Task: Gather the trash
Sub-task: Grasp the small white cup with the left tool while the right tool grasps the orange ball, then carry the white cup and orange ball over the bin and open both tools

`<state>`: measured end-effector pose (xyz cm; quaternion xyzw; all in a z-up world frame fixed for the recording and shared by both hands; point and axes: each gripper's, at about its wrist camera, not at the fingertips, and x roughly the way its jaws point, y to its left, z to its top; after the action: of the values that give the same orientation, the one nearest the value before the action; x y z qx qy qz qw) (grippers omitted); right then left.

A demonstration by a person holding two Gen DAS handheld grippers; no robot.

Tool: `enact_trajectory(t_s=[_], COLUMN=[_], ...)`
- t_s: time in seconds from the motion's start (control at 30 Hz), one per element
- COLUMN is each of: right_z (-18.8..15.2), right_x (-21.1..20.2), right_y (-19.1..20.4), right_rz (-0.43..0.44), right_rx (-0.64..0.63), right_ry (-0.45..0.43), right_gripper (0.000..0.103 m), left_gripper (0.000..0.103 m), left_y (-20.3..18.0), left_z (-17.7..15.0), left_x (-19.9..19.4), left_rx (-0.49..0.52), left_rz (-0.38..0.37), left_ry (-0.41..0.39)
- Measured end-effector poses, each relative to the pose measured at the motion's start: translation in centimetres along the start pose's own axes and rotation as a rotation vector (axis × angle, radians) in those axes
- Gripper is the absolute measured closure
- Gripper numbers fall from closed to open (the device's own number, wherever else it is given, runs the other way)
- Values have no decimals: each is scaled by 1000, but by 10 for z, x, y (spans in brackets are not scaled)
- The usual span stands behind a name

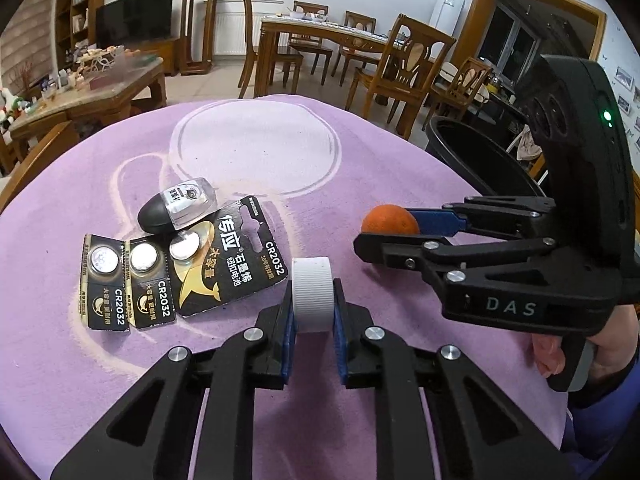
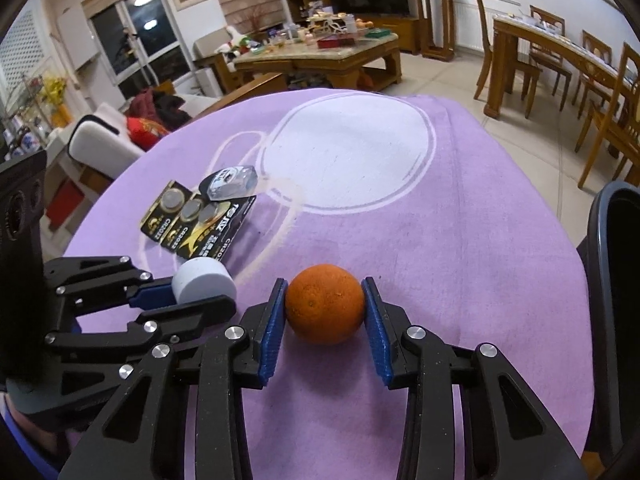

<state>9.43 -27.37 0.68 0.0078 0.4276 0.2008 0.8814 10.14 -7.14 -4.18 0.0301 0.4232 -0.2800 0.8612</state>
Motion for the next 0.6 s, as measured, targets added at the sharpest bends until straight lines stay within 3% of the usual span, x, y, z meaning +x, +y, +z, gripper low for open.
enact_trajectory(t_s=[0.17, 0.3, 0.6], right_z=[-5, -5, -15], right_x=[-22, -54, -132], right_y=[-5, -17, -90], right_rz=[41, 58, 43], right_rx=[27, 50, 175], right_ry=[-62, -140, -299], right_gripper=[66, 66, 66], left_gripper=[86, 86, 86], left_y=[0, -1, -42], left_z=[0, 3, 37], left_x=[-15, -18, -36], left_rx=[6, -22, -12], left_rz=[-19, -47, -135], left_ry=[-95, -117, -196])
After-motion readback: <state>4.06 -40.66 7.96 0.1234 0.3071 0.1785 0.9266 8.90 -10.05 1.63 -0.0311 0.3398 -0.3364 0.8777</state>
